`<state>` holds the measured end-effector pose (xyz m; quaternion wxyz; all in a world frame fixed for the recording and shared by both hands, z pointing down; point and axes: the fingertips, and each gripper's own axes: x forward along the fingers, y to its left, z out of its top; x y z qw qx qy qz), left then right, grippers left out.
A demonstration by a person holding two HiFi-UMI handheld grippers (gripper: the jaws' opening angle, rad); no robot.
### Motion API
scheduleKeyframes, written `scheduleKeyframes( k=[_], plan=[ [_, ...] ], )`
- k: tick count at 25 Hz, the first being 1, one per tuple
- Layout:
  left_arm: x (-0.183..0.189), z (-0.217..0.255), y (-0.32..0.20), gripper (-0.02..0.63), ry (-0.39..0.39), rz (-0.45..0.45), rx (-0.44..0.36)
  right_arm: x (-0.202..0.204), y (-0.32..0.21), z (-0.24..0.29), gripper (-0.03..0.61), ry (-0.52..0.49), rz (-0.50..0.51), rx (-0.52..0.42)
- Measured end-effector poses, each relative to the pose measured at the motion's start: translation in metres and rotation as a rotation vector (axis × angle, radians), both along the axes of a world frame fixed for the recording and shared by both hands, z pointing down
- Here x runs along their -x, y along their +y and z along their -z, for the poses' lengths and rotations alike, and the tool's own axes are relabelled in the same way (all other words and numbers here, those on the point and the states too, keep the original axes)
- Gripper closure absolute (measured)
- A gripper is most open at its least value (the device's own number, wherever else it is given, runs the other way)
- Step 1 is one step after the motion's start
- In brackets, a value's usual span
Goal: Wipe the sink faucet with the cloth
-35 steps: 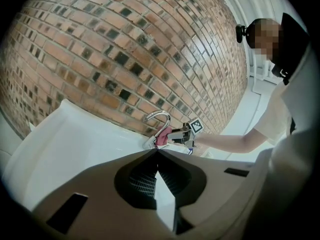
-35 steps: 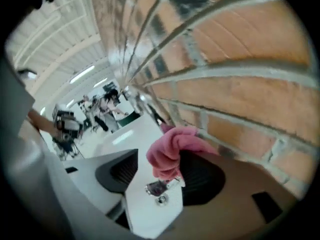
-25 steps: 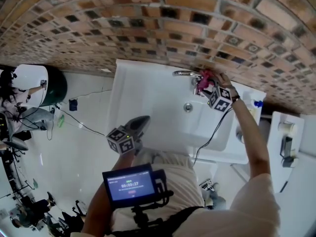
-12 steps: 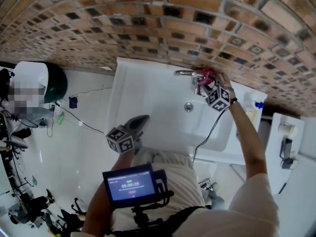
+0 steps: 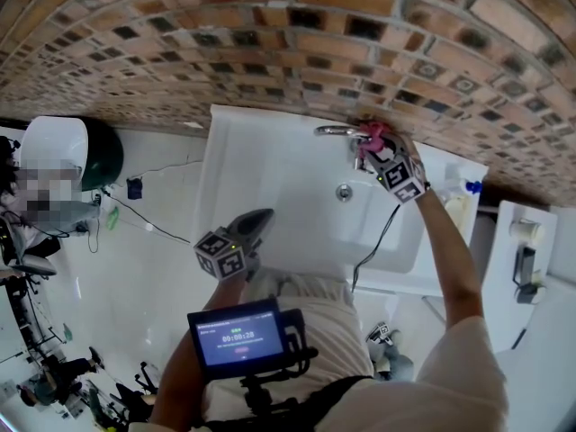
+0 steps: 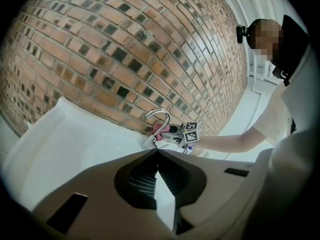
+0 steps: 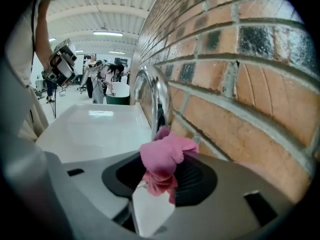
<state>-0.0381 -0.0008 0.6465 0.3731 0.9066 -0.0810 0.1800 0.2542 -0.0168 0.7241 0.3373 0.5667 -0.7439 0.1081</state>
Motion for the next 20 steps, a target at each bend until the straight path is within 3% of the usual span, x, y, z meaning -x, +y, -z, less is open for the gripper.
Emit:
scheduleKeyframes(
  k=[8,20],
  plan=[
    [-0.003,0.000,-0.002,0.607,0.000,-0.011,-0.017,0.004,0.000,0.040,0.397,-0.007,-0.025,-0.084],
    [-0.008,0.002,-0.005,0.607,0.031,-0.018,0.004,0.018,-0.007,0.080,0.406,0.173,0.066,-0.063]
  ],
)
